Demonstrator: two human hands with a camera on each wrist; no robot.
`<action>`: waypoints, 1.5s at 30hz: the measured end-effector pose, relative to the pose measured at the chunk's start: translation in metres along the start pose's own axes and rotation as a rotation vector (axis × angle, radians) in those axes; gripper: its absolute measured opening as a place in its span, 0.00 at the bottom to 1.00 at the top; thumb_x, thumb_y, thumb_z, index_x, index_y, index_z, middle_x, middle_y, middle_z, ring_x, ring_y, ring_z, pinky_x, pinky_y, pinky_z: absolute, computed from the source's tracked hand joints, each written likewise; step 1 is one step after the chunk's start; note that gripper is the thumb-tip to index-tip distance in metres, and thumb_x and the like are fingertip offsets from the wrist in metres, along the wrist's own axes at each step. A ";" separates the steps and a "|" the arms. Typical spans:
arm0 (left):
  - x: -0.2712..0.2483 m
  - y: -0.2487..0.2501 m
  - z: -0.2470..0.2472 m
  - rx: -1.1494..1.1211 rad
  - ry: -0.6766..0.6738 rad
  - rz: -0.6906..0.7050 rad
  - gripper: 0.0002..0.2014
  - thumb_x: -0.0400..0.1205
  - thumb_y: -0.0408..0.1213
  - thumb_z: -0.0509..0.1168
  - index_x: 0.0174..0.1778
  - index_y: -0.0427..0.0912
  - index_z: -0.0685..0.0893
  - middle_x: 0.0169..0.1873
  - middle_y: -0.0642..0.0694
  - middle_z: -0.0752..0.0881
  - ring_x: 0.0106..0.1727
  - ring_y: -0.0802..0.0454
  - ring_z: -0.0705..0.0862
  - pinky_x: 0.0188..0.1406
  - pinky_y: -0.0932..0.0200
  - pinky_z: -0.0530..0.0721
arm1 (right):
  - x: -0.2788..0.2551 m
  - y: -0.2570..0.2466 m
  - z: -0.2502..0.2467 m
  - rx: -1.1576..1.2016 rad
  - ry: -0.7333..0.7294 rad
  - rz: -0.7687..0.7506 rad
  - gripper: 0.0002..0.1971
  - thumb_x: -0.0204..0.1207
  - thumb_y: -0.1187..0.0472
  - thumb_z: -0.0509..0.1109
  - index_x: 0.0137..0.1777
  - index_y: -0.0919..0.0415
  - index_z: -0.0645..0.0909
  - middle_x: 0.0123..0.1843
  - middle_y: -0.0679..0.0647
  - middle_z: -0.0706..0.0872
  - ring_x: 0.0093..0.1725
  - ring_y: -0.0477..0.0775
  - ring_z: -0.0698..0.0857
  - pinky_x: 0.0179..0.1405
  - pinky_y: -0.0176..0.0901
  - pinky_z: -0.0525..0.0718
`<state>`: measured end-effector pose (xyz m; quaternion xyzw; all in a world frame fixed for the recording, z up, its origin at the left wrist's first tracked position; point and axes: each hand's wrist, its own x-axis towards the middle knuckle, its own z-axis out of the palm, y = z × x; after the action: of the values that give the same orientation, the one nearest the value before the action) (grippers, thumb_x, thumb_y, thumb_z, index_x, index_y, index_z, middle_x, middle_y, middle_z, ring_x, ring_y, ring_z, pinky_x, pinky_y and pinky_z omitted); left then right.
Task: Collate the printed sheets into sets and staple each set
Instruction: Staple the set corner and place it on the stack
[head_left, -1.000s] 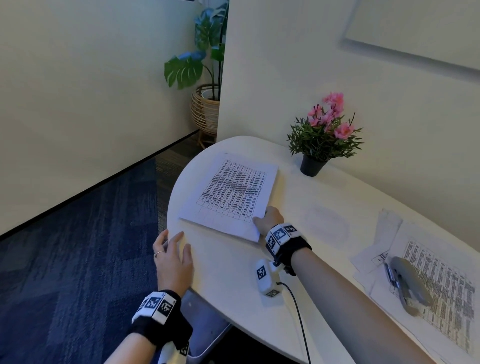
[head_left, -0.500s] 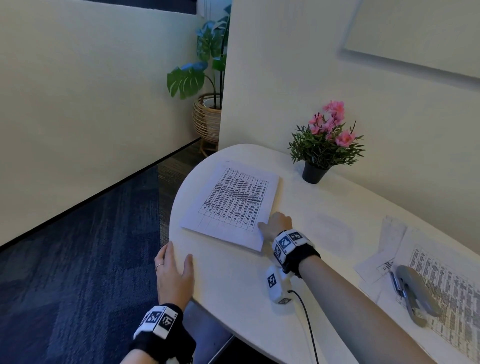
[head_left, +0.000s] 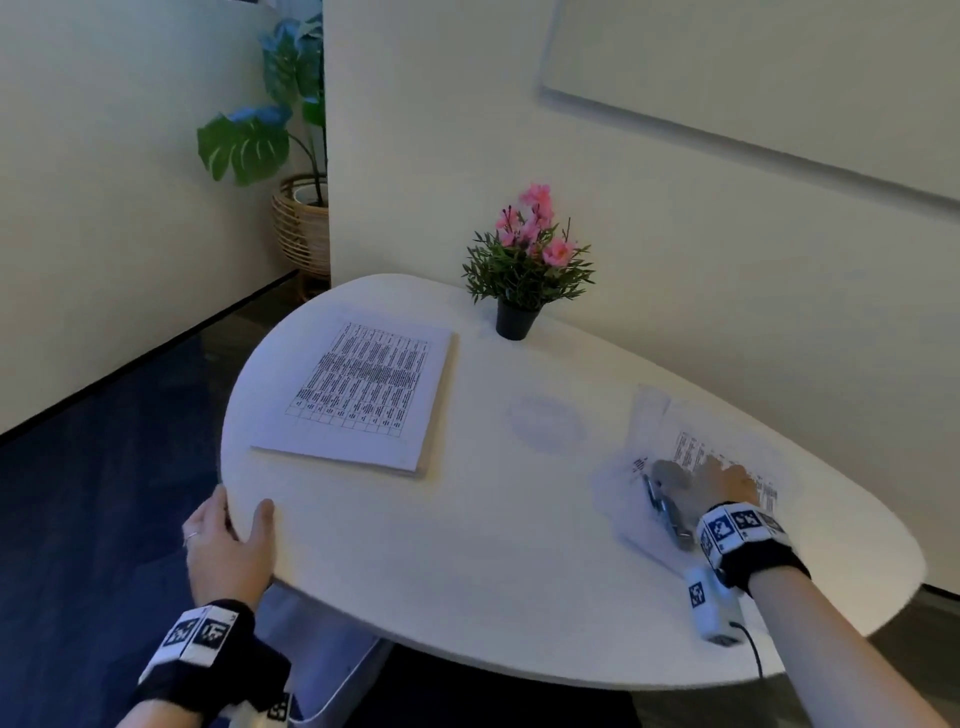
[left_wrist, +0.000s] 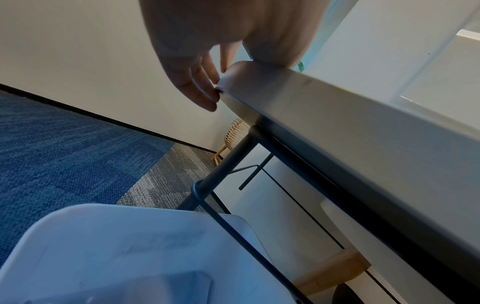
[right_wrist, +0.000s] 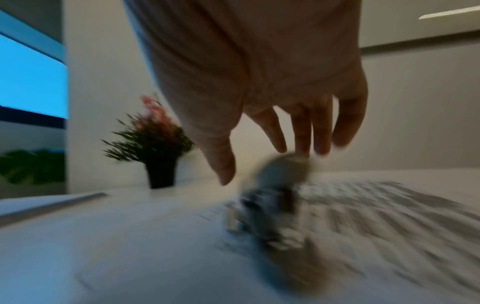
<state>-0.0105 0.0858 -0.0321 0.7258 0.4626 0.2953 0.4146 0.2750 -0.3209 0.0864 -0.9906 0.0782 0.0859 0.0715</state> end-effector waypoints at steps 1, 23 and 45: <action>-0.001 0.000 0.000 0.022 0.000 0.005 0.23 0.79 0.50 0.63 0.64 0.38 0.77 0.61 0.34 0.78 0.62 0.38 0.73 0.58 0.37 0.76 | 0.000 0.010 0.004 0.048 -0.060 0.001 0.24 0.77 0.42 0.66 0.38 0.67 0.73 0.36 0.61 0.79 0.34 0.55 0.79 0.32 0.42 0.75; -0.121 0.153 0.085 0.427 -1.048 0.906 0.12 0.82 0.43 0.65 0.58 0.65 0.75 0.67 0.55 0.72 0.69 0.56 0.74 0.72 0.58 0.69 | -0.028 0.147 -0.016 0.651 -0.062 0.352 0.17 0.66 0.59 0.80 0.42 0.69 0.76 0.31 0.59 0.80 0.26 0.55 0.77 0.21 0.38 0.72; -0.143 0.191 0.131 0.658 -1.224 0.674 0.22 0.82 0.51 0.64 0.73 0.51 0.74 0.75 0.48 0.69 0.74 0.49 0.70 0.72 0.56 0.68 | -0.036 0.136 -0.004 0.428 0.319 -0.045 0.10 0.68 0.69 0.72 0.43 0.56 0.74 0.36 0.55 0.81 0.36 0.58 0.79 0.37 0.40 0.76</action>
<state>0.1203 -0.1316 0.0653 0.9474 -0.0309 -0.2009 0.2473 0.2177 -0.4489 0.0795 -0.9555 0.0830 -0.0915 0.2678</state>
